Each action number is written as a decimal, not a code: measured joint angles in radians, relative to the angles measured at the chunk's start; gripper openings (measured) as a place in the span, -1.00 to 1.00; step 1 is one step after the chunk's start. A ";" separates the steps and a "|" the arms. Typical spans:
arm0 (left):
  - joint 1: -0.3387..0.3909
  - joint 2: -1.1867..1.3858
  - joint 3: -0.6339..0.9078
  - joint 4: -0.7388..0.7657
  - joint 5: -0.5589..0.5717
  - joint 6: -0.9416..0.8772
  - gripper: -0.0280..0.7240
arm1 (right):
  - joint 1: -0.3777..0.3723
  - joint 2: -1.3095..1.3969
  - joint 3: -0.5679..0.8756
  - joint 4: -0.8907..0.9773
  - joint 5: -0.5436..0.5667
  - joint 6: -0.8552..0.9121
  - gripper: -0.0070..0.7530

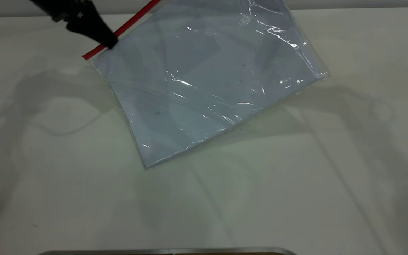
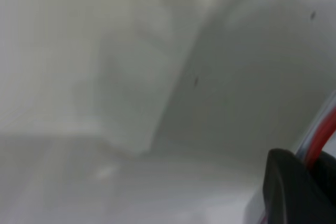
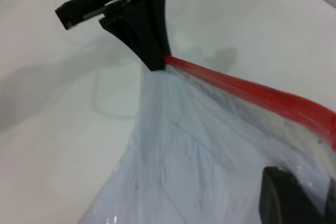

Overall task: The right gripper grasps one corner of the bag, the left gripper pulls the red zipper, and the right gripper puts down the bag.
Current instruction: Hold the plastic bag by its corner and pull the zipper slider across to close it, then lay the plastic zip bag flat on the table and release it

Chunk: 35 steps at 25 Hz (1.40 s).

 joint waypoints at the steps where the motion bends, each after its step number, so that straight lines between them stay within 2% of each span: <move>1: 0.003 0.000 0.000 0.024 0.000 -0.024 -0.76 | 0.000 0.000 0.000 0.001 0.000 -0.001 -0.89; 6: 0.008 0.000 -0.001 0.179 -0.013 -0.146 -0.75 | -0.001 0.000 0.000 0.007 0.004 -0.008 -0.89; 11: 0.010 -0.012 -0.001 0.199 -0.013 -0.243 -0.68 | -0.004 0.006 0.000 0.012 0.001 -0.006 -0.89; 14: 0.021 -0.050 0.000 0.218 -0.009 -0.296 -0.50 | -0.018 0.044 -0.001 0.025 -0.032 0.025 -0.87; 17: 0.029 -0.134 0.001 0.206 0.016 -0.355 -0.17 | -0.025 0.122 -0.001 0.035 -0.105 0.069 -0.80; 21: 0.029 -0.285 0.001 0.114 0.104 -0.432 0.16 | -0.027 0.219 -0.001 -0.025 -0.274 0.119 -0.48; 24: 0.029 -0.403 0.001 0.016 0.207 -0.464 0.23 | -0.027 0.236 0.003 -0.247 -0.423 0.253 -0.08; 27: 0.029 -0.526 0.001 -0.087 0.226 -0.502 0.24 | -0.042 0.215 0.022 -0.527 -0.503 0.604 0.25; 29: 0.025 -0.614 0.001 -0.123 0.226 -0.540 0.24 | -0.075 0.187 0.028 -0.698 -0.448 0.901 0.34; 30: 0.021 -0.651 0.001 -0.126 0.226 -0.560 0.24 | -0.092 0.167 0.028 -0.785 -0.381 1.064 0.36; 33: -0.002 -0.779 0.001 -0.088 0.226 -0.618 0.24 | -0.120 0.098 0.016 -0.981 -0.070 1.371 0.35; 35: -0.025 -0.873 0.001 0.004 0.226 -0.703 0.24 | -0.112 0.052 0.012 -1.040 0.166 1.411 0.32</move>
